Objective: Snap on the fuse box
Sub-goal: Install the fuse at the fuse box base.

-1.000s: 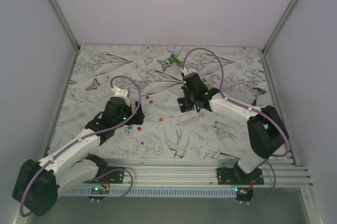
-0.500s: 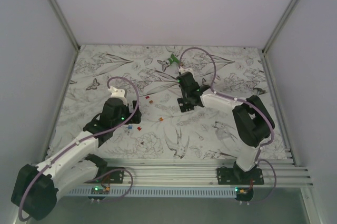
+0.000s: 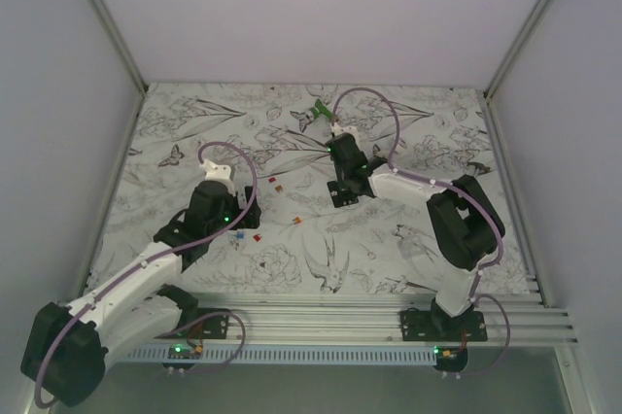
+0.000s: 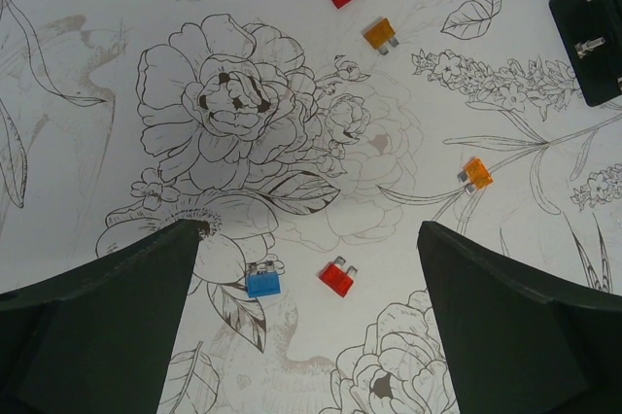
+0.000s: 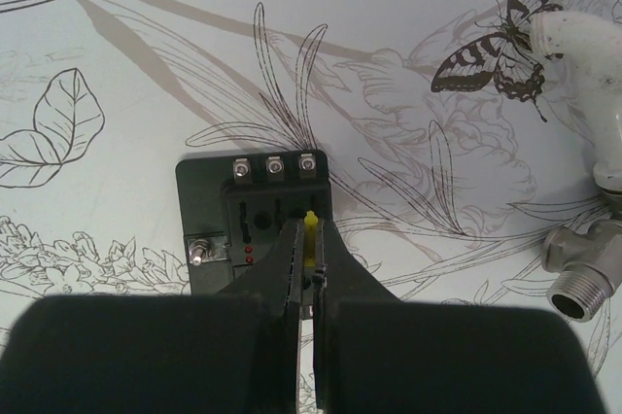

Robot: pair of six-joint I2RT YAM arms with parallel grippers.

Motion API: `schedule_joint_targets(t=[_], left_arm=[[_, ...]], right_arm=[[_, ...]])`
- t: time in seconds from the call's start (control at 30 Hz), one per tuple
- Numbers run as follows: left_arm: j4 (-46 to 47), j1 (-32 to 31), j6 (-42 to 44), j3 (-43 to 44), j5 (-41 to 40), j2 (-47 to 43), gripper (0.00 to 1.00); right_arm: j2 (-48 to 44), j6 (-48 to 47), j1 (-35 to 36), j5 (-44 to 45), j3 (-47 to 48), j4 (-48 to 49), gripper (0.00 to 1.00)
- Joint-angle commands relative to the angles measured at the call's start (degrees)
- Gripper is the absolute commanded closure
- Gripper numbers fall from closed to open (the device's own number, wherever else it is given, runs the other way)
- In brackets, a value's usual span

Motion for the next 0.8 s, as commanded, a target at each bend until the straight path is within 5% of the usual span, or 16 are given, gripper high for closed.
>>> schedule_joint_targets(t=[0.0, 0.77], left_arm=[[-0.1, 0.4, 0.6, -0.2, -0.1, 0.7, 0.00], [-0.1, 0.4, 0.5, 0.1, 1.0, 1.5, 0.00]], right_arm=[[1.6, 1.6, -0.6, 1.7, 1.1, 1.6, 1.00], [2.5, 0.3, -2.1, -1.8, 0.0, 2.7, 1.00]])
